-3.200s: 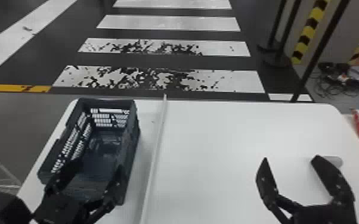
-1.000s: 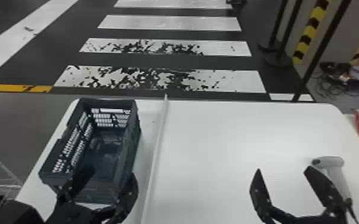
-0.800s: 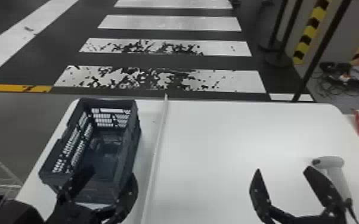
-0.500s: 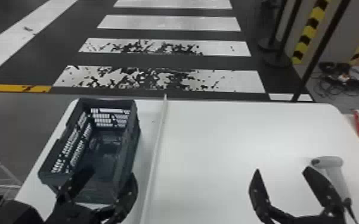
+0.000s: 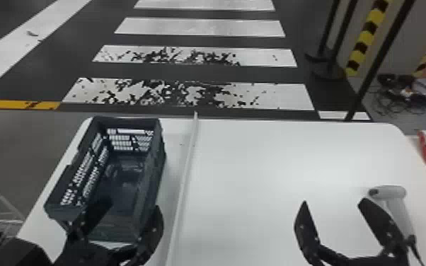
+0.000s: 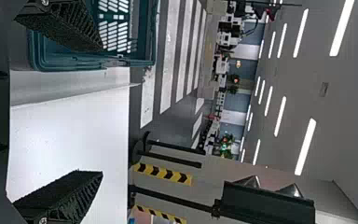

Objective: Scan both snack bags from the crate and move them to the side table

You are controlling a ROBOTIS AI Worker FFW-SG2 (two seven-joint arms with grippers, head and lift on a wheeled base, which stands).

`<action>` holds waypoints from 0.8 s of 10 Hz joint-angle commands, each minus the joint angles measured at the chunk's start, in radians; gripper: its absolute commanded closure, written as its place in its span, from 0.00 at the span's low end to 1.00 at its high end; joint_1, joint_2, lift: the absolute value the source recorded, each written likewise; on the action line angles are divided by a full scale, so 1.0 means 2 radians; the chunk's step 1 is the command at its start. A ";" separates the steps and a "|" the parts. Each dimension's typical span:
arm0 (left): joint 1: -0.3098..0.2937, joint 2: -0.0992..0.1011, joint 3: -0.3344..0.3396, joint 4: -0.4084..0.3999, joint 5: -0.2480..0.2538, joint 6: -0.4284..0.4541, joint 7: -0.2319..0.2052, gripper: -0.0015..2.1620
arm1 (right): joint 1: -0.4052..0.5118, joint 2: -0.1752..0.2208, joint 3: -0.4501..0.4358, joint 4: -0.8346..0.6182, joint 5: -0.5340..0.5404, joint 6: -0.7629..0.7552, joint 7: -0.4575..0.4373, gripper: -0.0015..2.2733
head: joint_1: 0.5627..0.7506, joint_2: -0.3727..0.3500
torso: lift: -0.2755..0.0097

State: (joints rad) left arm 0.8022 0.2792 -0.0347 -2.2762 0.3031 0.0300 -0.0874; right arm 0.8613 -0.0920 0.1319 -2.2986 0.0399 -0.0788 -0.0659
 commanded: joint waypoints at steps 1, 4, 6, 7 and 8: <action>0.001 0.000 0.000 0.000 0.000 0.000 0.000 0.02 | 0.002 0.000 0.000 0.000 -0.001 -0.002 0.000 0.04 | 0.70 0.54 | 0.63; 0.003 0.001 0.000 -0.002 -0.003 0.000 0.000 0.02 | 0.003 -0.001 0.000 0.000 -0.002 -0.007 0.000 0.04 | 0.70 0.54 | 0.63; 0.005 0.001 -0.001 -0.006 -0.004 0.000 0.000 0.02 | 0.007 -0.001 0.000 -0.003 -0.002 -0.015 0.000 0.04 | 0.70 0.54 | 0.63; 0.006 0.002 -0.001 -0.008 -0.004 0.000 0.000 0.02 | 0.008 -0.001 0.000 -0.004 -0.002 -0.016 0.000 0.04 | 0.70 0.53 | 0.63; 0.006 0.002 -0.001 -0.008 -0.004 0.000 0.000 0.02 | 0.010 -0.001 0.000 -0.005 -0.002 -0.016 0.000 0.04 | 0.70 0.53 | 0.63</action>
State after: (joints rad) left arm 0.8144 0.2821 -0.0368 -2.2914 0.2947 0.0300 -0.0865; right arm 0.8789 -0.0936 0.1319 -2.3071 0.0363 -0.1108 -0.0658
